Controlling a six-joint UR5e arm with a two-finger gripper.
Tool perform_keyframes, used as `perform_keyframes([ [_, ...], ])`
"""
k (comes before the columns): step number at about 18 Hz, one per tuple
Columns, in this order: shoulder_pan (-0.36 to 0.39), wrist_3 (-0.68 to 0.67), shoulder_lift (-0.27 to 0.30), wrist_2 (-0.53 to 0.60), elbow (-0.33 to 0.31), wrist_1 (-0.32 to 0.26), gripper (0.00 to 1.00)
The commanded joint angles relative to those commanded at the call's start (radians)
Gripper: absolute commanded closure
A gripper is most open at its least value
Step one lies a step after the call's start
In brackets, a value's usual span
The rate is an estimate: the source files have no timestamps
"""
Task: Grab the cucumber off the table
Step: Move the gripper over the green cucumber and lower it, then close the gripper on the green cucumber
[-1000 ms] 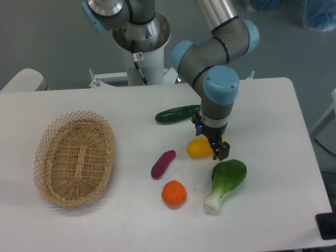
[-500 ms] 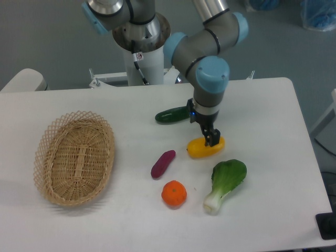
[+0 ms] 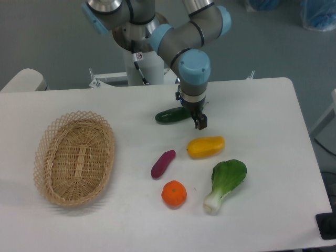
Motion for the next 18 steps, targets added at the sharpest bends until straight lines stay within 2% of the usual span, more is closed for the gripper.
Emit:
perform_keyframes([
  [3,-0.003,-0.006,-0.001,0.0,-0.032,0.05,0.0],
  [5,-0.003,-0.006,-0.003,-0.002,-0.04,0.06,0.0],
  [6,-0.003,-0.006,-0.003,-0.002,-0.045,0.06,0.05],
  [8,-0.003,-0.038,-0.003,-0.003,-0.046,0.058,0.25],
  [10,-0.008,-0.084,-0.001,-0.003,-0.048,0.06,0.4],
  [16,-0.021,-0.127,-0.003,-0.003,-0.045,0.058,0.76],
  [18,-0.02,-0.127,-0.002,-0.002,-0.037,0.057,0.83],
])
